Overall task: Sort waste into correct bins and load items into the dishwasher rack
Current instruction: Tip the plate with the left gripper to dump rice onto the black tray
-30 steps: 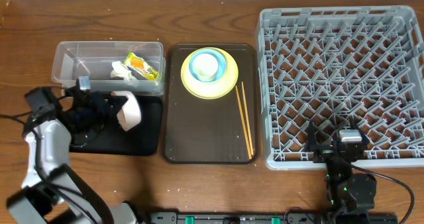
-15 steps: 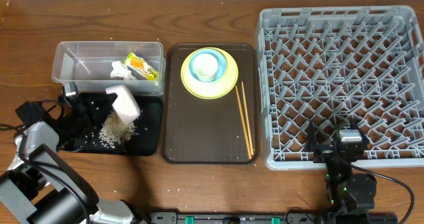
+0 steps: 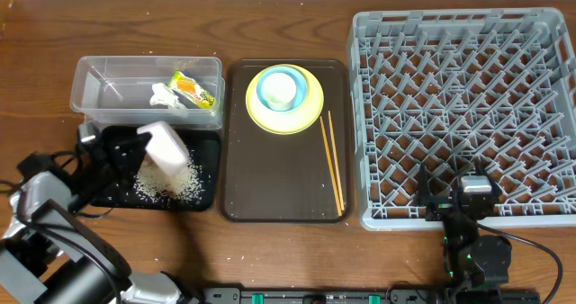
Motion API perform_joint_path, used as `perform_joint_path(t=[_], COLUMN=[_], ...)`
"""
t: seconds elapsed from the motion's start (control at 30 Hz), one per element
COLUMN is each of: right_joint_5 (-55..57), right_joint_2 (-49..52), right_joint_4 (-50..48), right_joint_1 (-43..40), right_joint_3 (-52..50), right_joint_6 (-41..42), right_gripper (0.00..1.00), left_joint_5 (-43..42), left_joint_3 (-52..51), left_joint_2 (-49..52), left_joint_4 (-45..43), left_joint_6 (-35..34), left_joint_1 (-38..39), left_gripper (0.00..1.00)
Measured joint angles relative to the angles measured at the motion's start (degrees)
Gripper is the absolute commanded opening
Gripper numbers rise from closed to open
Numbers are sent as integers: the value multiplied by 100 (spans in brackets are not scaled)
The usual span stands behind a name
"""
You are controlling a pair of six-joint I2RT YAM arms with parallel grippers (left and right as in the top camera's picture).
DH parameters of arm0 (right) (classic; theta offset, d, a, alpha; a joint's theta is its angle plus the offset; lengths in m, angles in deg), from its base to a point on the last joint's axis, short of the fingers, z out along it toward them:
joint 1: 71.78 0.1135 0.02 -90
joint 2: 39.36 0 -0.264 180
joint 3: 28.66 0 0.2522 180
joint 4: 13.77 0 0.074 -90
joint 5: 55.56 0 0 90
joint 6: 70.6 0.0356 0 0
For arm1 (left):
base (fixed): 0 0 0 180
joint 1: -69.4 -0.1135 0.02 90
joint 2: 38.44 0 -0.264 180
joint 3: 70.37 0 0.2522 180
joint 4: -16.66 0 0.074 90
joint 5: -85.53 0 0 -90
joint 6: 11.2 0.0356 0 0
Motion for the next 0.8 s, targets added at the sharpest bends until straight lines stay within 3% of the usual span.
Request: perform_joint_path(t=[0.37,0.8], right_joint_5=[0,0], right_joint_2=[0,0], right_joint_4=[-2,-2], right_joint_1=[0,0], right_joint_3=[0,0], right_joint_6=[0,0], right_gripper=[99,99], left_joint_5=[-2,-2], left_joint_3=[4,9], left_joint_2=[-17,-33], left_joint_4=[859,837], left_joint_6=[339,535], left_joint_1=[-299,-299], left_gripper=[12,6])
